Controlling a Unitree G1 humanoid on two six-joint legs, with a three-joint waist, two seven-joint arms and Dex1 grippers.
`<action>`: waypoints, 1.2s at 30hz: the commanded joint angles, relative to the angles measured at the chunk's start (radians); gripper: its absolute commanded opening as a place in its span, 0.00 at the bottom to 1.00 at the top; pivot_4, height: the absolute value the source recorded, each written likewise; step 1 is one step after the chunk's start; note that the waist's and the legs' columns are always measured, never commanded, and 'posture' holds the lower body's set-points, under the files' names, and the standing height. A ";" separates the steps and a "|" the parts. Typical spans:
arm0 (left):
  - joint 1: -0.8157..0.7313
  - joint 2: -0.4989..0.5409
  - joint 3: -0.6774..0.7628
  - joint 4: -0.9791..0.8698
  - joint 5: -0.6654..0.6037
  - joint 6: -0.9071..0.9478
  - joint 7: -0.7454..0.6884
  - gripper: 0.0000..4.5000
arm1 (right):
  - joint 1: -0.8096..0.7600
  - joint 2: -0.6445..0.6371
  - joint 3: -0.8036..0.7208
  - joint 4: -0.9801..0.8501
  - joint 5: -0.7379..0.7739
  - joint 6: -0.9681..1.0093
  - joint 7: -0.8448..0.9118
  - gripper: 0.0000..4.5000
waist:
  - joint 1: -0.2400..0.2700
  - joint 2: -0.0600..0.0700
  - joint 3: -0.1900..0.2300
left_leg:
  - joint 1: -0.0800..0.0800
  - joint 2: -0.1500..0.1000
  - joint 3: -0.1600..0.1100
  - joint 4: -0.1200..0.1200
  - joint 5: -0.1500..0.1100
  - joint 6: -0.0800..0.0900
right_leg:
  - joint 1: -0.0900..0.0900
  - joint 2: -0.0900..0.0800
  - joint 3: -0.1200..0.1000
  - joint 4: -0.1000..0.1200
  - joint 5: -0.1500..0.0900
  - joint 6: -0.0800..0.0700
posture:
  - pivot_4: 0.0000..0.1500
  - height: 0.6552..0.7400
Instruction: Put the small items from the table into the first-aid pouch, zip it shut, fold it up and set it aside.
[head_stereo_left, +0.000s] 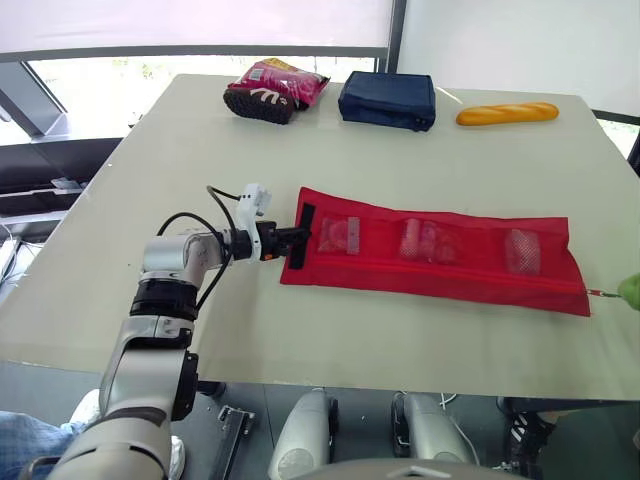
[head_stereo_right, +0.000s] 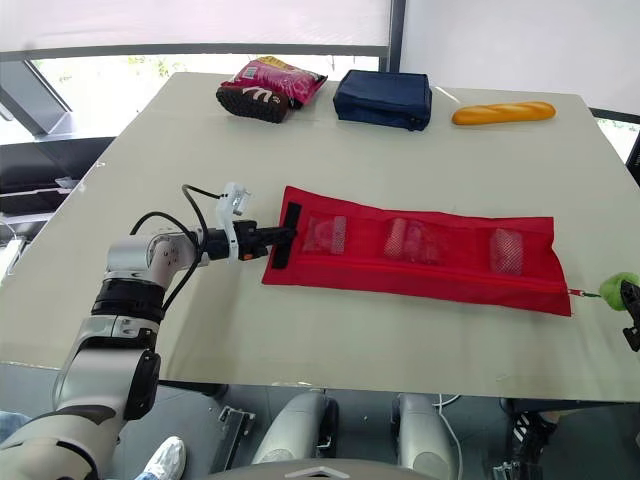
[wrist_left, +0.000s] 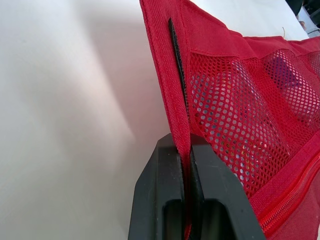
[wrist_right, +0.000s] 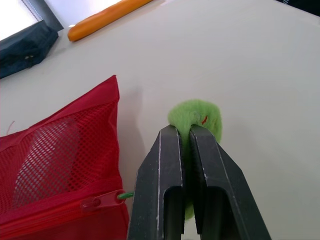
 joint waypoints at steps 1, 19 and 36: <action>-0.021 0.042 0.034 0.019 0.037 -0.029 0.023 0.00 | 0.009 -0.010 -0.076 0.009 -0.024 -0.045 -0.019 0.16 | -0.001 0.000 0.000 | 0.000 0.000 0.000 0.000 0.000 0.000 | 0.000 0.000 0.000 0.000 0.000 0.000 | 1.00 0.72; -0.059 0.068 0.039 0.106 0.097 -0.092 -0.009 0.00 | 0.163 0.013 0.151 -0.205 -0.017 0.043 0.165 0.99 | -0.010 0.000 0.000 | 0.001 0.003 0.001 0.000 0.000 0.000 | 0.000 0.002 0.000 0.000 0.000 0.001 | 1.00 0.72; -0.097 0.099 0.024 0.153 0.157 -0.165 -0.106 0.82 | 0.008 0.066 0.299 -0.133 -0.117 0.049 0.137 1.00 | -0.017 0.000 0.000 | 0.001 0.002 0.001 0.000 0.000 0.000 | 0.000 0.001 0.001 0.000 0.001 0.000 | 1.00 0.72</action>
